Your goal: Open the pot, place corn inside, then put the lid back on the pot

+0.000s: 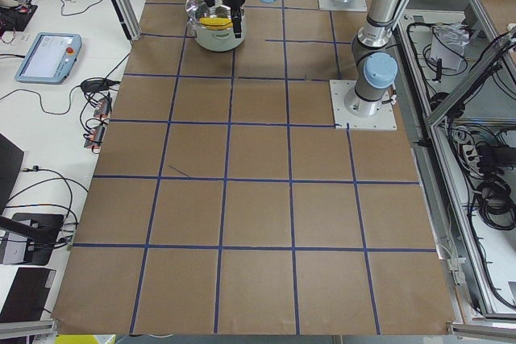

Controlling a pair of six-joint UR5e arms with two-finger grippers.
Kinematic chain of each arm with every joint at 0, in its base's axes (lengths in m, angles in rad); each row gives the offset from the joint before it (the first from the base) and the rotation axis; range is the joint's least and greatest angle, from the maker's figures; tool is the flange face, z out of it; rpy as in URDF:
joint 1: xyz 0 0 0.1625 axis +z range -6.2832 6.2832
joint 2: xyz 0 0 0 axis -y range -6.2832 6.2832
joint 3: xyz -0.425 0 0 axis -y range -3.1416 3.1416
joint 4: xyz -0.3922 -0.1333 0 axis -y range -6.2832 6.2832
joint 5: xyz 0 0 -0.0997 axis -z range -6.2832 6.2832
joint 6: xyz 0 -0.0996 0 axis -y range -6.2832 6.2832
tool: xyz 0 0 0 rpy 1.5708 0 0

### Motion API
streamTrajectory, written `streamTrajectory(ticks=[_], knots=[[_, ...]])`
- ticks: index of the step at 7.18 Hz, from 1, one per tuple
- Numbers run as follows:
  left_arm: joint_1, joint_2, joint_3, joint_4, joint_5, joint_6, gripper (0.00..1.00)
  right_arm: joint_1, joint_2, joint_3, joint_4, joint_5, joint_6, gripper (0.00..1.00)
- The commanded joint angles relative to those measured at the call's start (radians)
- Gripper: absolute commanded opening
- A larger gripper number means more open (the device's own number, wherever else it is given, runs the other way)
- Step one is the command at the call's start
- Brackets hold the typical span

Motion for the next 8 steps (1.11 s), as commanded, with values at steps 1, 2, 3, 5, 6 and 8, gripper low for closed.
streamTrajectory(ticks=[1,2,3,5,6,8], knots=[[0.010,-0.004,0.001,0.001,0.001,0.014,1.00,-0.002,0.001,-0.001,0.002,0.020,0.001,0.11],[0.016,-0.010,-0.008,0.001,0.003,0.015,1.00,-0.003,0.001,0.006,0.004,0.012,-0.002,0.11],[0.036,-0.008,-0.008,-0.002,0.001,0.015,1.00,-0.005,0.001,0.007,0.005,0.010,-0.008,0.11],[0.047,-0.007,-0.008,0.000,0.001,0.015,1.00,-0.003,0.001,0.003,0.019,0.016,-0.008,0.12],[0.047,0.001,-0.003,0.001,0.001,0.015,1.00,-0.002,0.001,0.005,0.019,0.018,-0.008,0.12],[0.044,0.005,-0.012,0.001,0.001,0.015,1.00,0.002,0.006,0.003,0.027,0.018,-0.006,0.12]])
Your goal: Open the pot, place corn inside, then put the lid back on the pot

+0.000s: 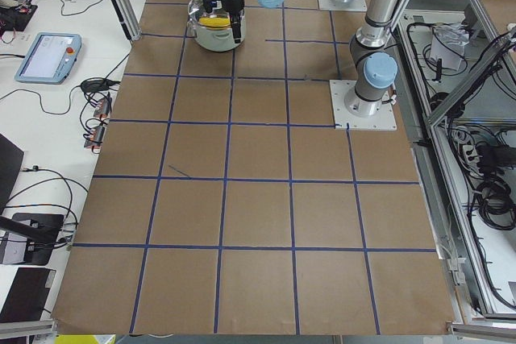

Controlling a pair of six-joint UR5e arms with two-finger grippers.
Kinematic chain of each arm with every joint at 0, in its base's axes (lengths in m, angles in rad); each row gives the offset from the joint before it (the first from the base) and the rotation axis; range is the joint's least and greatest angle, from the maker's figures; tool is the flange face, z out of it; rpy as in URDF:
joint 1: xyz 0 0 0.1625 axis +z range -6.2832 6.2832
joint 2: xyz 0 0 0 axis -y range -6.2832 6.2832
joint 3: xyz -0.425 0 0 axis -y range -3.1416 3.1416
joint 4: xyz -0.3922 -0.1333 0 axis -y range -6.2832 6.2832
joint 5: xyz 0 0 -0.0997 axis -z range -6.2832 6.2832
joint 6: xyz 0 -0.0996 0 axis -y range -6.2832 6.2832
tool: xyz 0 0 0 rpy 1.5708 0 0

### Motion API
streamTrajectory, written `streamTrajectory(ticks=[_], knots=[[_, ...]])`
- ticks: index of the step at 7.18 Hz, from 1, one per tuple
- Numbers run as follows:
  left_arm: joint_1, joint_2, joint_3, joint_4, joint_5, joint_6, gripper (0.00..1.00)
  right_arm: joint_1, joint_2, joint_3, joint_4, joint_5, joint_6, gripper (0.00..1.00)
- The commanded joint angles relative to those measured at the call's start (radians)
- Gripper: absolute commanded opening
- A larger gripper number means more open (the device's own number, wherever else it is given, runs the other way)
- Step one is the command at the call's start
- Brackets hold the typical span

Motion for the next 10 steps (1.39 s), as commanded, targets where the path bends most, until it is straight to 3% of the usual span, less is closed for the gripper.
streamTrajectory(ticks=[1,7,8,9,10], knots=[[-0.001,-0.017,0.010,0.002,-0.002,0.000,1.00,0.002,0.006,-0.008,0.019,0.001,0.000,0.12],[-0.011,0.012,0.018,-0.001,0.011,-0.011,1.00,0.003,0.006,-0.011,0.039,0.009,0.007,0.14],[-0.011,0.012,0.018,-0.001,0.043,-0.011,1.00,0.003,0.006,-0.011,0.035,0.006,0.007,0.27],[-0.011,0.009,0.018,0.000,0.055,-0.009,1.00,0.003,0.006,-0.011,0.033,0.006,0.009,0.56],[-0.011,0.009,0.018,0.002,0.057,-0.009,1.00,0.003,0.006,-0.009,0.036,0.004,0.009,0.78]])
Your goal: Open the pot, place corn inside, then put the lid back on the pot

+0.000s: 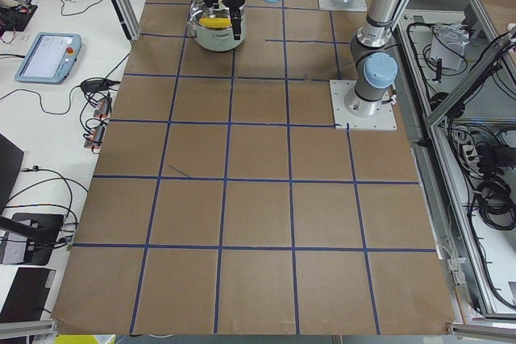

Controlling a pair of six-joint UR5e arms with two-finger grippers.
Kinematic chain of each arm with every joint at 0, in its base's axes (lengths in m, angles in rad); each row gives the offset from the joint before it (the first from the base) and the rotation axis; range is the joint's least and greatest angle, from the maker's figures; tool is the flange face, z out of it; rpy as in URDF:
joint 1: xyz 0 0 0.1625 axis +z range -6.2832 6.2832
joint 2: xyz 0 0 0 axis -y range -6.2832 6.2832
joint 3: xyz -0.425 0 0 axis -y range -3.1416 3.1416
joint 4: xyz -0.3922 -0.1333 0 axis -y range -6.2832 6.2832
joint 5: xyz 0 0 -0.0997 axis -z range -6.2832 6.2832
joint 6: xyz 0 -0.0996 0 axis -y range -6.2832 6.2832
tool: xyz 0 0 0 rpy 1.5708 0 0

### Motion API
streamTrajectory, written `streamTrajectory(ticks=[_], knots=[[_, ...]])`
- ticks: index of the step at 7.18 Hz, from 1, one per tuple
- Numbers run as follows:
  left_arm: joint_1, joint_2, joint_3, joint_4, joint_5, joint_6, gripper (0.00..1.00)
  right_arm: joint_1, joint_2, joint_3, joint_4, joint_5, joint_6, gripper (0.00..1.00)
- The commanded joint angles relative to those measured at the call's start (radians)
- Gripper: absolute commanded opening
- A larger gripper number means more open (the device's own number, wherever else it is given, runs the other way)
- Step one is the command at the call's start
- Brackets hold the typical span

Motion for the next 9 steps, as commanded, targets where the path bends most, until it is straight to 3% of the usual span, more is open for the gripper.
streamTrajectory(ticks=[1,4,5,7,9], knots=[[0.000,-0.001,0.000,0.002,0.012,0.001,1.00,-0.002,0.000,0.000,0.000,-0.001,0.001,0.98],[0.002,-0.012,0.000,0.005,0.009,0.008,1.00,-0.034,-0.014,-0.023,0.029,-0.004,-0.034,1.00],[0.002,-0.009,0.000,0.002,0.015,0.010,1.00,-0.081,-0.037,-0.035,0.147,-0.020,-0.142,1.00],[0.002,-0.006,-0.012,0.002,0.050,0.010,1.00,-0.234,-0.151,-0.013,0.261,-0.011,-0.425,1.00],[0.002,-0.007,-0.017,0.002,0.048,0.008,1.00,-0.259,-0.286,0.065,0.317,-0.024,-0.449,1.00]])
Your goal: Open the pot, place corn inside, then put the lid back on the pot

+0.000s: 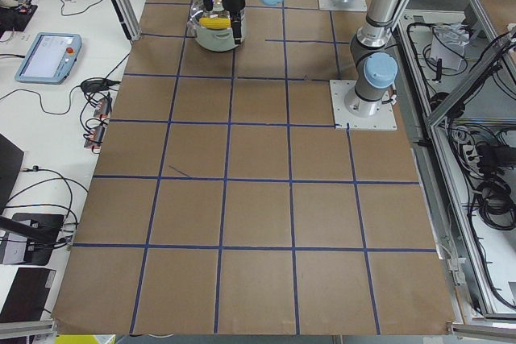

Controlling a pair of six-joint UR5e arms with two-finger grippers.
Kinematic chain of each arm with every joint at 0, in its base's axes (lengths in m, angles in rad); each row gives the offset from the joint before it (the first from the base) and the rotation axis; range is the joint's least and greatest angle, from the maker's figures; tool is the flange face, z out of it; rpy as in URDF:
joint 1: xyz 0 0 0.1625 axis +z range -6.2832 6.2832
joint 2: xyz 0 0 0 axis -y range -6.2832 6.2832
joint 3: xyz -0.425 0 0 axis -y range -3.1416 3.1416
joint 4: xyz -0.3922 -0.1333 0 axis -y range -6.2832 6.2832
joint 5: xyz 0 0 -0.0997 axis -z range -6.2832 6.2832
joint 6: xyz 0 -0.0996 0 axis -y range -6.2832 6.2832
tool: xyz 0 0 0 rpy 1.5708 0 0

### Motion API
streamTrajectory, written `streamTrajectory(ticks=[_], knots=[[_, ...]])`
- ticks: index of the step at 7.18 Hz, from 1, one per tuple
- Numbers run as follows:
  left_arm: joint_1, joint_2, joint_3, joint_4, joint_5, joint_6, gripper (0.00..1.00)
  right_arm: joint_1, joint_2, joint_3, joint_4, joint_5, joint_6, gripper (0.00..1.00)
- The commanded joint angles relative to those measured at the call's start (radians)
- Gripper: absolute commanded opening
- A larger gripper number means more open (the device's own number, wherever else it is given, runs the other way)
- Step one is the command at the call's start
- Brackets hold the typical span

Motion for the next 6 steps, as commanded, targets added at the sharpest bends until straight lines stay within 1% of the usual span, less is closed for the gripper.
streamTrajectory(ticks=[1,2,3,5,6], knots=[[0.000,-0.006,-0.007,0.000,-0.003,-0.007,1.00,-0.032,-0.180,0.138,0.036,0.003,-0.070,1.00],[0.000,-0.004,-0.007,0.000,-0.003,-0.008,1.00,-0.061,-0.222,0.177,0.032,0.009,-0.075,1.00],[0.000,-0.006,-0.007,0.000,-0.006,-0.010,1.00,-0.081,-0.225,0.187,0.042,0.011,-0.075,1.00],[0.000,0.002,-0.014,-0.003,-0.005,-0.011,1.00,-0.073,-0.209,0.144,0.061,0.023,-0.052,1.00],[0.000,-0.001,-0.005,-0.001,-0.005,-0.011,1.00,-0.078,-0.193,0.127,0.094,0.028,-0.047,1.00]])
